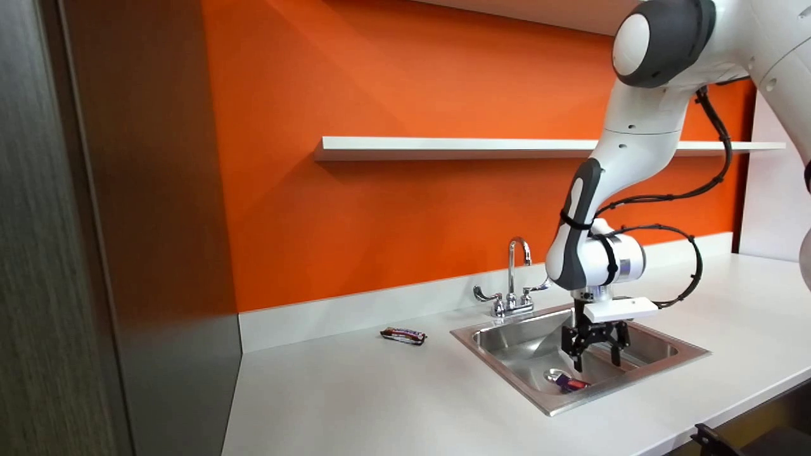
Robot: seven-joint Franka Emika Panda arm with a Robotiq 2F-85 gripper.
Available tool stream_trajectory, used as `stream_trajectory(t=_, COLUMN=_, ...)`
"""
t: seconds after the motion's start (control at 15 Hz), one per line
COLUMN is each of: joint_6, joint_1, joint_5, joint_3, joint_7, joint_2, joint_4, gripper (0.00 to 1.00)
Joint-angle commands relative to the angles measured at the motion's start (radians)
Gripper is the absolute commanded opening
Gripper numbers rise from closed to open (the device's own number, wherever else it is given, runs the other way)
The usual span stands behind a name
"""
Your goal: Remove the purple bar from the sink and put it on the counter
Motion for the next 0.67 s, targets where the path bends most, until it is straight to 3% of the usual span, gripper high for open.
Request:
stream_trajectory(t=0.0, joint_6=-0.028, joint_1=0.02, joint_5=-0.054, joint_3=-0.028, joint_7=0.0, joint_2=0.045, joint_4=0.052, gripper=1.0)
stream_trajectory(t=0.6, joint_6=0.028, joint_1=0.024, joint_5=-0.099, joint_3=-0.023, joint_7=-0.019, joint_2=0.133, joint_4=0.117, gripper=1.0)
